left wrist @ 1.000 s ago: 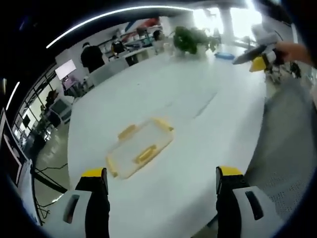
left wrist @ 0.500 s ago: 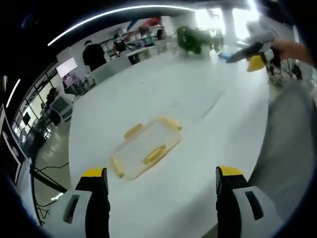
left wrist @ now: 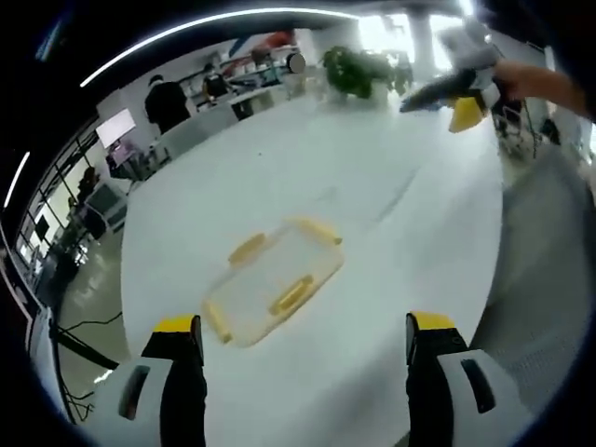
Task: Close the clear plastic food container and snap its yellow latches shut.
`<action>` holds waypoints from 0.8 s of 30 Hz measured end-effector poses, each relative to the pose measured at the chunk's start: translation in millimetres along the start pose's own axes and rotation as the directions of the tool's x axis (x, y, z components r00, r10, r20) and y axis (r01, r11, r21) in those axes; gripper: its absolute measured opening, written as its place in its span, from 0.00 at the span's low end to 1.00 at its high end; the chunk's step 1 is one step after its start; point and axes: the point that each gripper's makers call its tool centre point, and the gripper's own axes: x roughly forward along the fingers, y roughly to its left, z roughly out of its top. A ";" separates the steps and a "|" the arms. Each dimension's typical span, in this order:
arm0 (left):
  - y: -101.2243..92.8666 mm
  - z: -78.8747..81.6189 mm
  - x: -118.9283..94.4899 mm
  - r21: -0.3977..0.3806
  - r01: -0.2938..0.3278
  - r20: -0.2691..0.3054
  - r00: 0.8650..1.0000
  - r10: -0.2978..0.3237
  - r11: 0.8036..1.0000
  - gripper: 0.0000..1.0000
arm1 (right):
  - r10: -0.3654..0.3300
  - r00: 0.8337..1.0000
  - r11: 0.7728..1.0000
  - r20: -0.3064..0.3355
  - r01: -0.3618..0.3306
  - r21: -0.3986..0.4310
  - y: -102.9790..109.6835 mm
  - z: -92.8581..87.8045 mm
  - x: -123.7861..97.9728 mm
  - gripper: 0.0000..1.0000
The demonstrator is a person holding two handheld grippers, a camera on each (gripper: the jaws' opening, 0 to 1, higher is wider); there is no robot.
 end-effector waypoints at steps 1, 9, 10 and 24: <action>1.0 0.7 0.6 0.005 0.001 -0.001 1.000 -0.001 1.000 0.88 | 0.002 1.000 1.000 -0.007 -0.002 -0.012 -0.2 0.4 2.1 0.91; 22.7 7.7 8.7 0.002 -0.004 0.009 1.000 0.004 1.000 0.88 | 0.060 0.998 0.997 -0.028 -0.061 -0.056 4.6 10.4 25.1 0.91; 24.1 5.6 11.6 0.003 0.008 -0.003 1.000 -0.008 1.000 0.87 | 0.077 0.997 0.995 -0.027 -0.079 -0.058 6.8 12.7 29.6 0.90; 41.9 -10.5 36.0 0.115 0.091 -0.086 0.993 -0.082 0.989 0.85 | 0.202 0.975 0.963 -0.098 -0.215 -0.162 24.8 25.6 72.9 0.89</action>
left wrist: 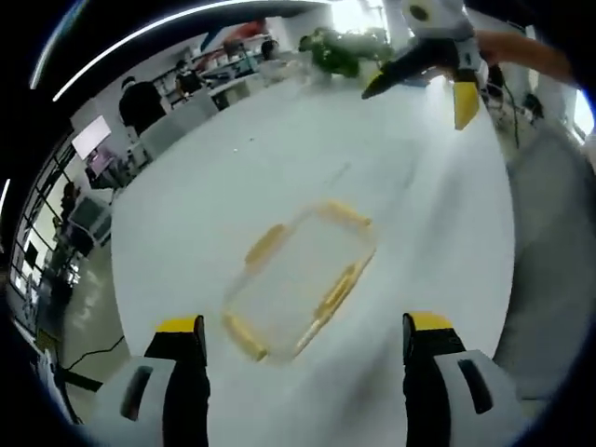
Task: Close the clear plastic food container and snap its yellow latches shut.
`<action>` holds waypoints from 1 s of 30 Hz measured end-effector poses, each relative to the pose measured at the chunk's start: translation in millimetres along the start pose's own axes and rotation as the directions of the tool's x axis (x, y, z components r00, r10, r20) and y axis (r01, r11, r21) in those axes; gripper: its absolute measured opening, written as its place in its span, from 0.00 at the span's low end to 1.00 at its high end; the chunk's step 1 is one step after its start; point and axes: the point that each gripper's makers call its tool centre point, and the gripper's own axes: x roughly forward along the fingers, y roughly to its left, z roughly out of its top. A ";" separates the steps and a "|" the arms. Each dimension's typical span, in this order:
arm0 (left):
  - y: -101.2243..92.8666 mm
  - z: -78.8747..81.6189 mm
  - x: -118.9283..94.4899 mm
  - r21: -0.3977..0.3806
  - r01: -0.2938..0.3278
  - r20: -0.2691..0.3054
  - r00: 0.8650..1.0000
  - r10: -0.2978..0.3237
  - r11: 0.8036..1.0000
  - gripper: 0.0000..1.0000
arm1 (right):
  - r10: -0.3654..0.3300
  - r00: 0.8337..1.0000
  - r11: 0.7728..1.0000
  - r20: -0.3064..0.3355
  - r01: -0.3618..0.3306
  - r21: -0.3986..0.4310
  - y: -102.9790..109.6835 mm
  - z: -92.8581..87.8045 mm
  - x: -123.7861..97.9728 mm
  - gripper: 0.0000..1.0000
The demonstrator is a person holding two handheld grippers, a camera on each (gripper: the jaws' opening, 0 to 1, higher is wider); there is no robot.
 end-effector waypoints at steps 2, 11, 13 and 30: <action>-2.8 -2.1 3.4 0.015 0.030 -0.012 0.999 -0.030 0.999 0.82 | 0.018 1.000 1.000 -0.006 -0.018 -0.003 0.4 -0.2 4.5 0.89; 7.1 -3.7 15.4 0.091 0.055 -0.031 0.998 -0.052 0.994 0.76 | 0.095 0.988 0.985 -0.122 -0.111 -0.132 13.5 -13.9 34.3 0.87; 8.3 -5.0 17.6 0.106 0.073 -0.040 0.997 -0.069 0.992 0.76 | 0.098 0.984 0.980 -0.146 -0.121 -0.156 14.8 -18.2 41.2 0.87; 30.6 -18.8 31.9 0.205 0.151 -0.113 0.985 -0.129 0.967 0.75 | 0.176 0.949 0.936 -0.262 -0.244 -0.254 16.4 -30.9 78.7 0.78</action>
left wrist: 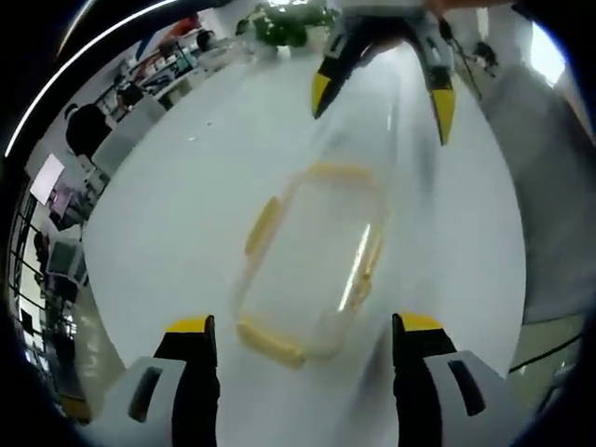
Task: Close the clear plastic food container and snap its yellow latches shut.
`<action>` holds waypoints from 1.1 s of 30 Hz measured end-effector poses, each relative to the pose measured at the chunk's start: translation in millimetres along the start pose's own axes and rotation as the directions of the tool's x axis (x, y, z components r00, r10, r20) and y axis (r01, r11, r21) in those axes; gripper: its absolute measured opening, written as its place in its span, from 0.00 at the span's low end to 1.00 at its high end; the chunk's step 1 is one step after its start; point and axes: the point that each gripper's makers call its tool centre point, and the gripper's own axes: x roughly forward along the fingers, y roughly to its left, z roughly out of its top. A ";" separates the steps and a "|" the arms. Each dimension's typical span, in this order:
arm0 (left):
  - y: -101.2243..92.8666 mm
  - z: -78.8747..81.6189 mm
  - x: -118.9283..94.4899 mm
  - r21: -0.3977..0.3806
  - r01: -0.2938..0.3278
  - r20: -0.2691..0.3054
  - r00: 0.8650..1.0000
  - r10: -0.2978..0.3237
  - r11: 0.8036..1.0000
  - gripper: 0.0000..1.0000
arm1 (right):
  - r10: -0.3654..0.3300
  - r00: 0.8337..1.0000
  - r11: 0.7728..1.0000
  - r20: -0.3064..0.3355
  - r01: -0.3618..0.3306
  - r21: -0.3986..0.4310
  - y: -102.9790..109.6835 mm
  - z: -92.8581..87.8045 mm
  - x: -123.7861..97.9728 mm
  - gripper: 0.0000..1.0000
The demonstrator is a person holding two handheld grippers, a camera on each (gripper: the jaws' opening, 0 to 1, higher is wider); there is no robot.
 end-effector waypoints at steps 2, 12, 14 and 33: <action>0.8 -0.3 3.2 -0.004 0.023 0.004 1.000 -0.023 1.000 0.74 | 0.007 1.000 1.000 -0.025 -0.008 -0.014 -1.9 -2.9 6.5 0.78; 0.8 -12.4 13.3 0.066 0.099 -0.042 0.994 -0.097 0.993 0.74 | 0.033 0.998 0.999 -0.055 -0.033 -0.001 -8.7 -2.5 30.8 0.75; 3.4 -12.4 13.0 0.050 0.100 -0.038 0.994 -0.098 0.994 0.73 | 0.036 0.997 0.999 -0.062 -0.035 0.002 -10.2 -2.2 34.4 0.75; 8.1 -11.8 30.2 -0.006 0.136 -0.032 0.990 -0.136 0.991 0.66 | -0.004 0.989 1.000 -0.149 0.004 -0.004 -17.5 -12.7 57.4 0.69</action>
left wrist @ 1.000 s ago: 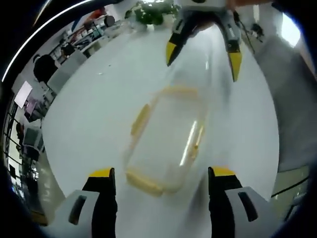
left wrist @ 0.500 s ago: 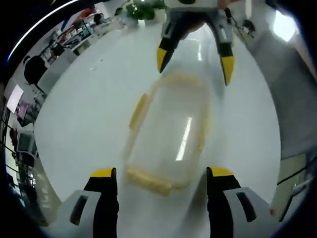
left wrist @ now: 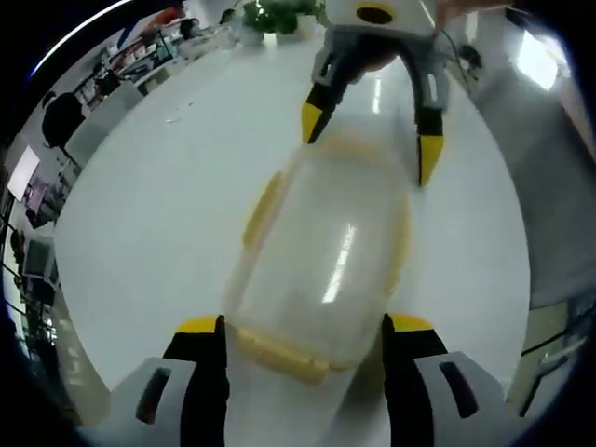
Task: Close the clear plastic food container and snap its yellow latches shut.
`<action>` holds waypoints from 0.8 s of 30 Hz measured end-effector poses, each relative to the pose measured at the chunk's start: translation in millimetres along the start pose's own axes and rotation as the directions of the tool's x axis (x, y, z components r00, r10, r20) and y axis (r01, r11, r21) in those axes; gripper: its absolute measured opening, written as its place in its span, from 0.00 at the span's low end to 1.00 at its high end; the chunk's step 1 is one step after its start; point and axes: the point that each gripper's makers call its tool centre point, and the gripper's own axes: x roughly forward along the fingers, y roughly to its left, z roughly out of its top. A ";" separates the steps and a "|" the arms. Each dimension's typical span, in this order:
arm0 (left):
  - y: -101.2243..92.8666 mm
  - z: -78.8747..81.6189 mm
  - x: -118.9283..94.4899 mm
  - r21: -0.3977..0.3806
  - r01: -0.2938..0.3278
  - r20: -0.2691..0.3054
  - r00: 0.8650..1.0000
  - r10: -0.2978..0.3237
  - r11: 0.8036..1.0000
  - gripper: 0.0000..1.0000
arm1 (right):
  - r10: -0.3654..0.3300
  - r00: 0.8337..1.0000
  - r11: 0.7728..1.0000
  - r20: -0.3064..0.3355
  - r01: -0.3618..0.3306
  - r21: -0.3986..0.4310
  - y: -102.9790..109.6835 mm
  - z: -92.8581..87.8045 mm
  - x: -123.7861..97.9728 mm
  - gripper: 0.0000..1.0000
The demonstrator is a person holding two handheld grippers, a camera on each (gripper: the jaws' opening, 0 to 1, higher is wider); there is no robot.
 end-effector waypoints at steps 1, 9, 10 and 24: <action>-0.1 -0.2 0.0 0.002 0.002 0.002 1.000 -0.002 1.000 0.66 | -0.008 1.000 1.000 -0.002 0.008 -0.006 -1.5 -0.3 0.8 0.68; -2.3 -6.8 1.3 -0.068 0.034 0.015 0.999 -0.033 0.997 0.62 | -0.013 1.000 0.999 -0.002 0.013 -0.044 -5.7 -0.3 1.9 0.66; -3.7 -6.2 0.7 -0.068 0.036 0.014 0.999 -0.035 0.997 0.61 | -0.009 1.000 0.999 -0.003 0.009 -0.050 -6.1 -0.5 1.8 0.66; -8.5 -13.0 -2.0 -0.006 0.089 -0.026 0.996 -0.090 0.996 0.57 | 0.016 1.000 0.996 -0.023 -0.018 -0.089 -7.0 -3.3 0.6 0.65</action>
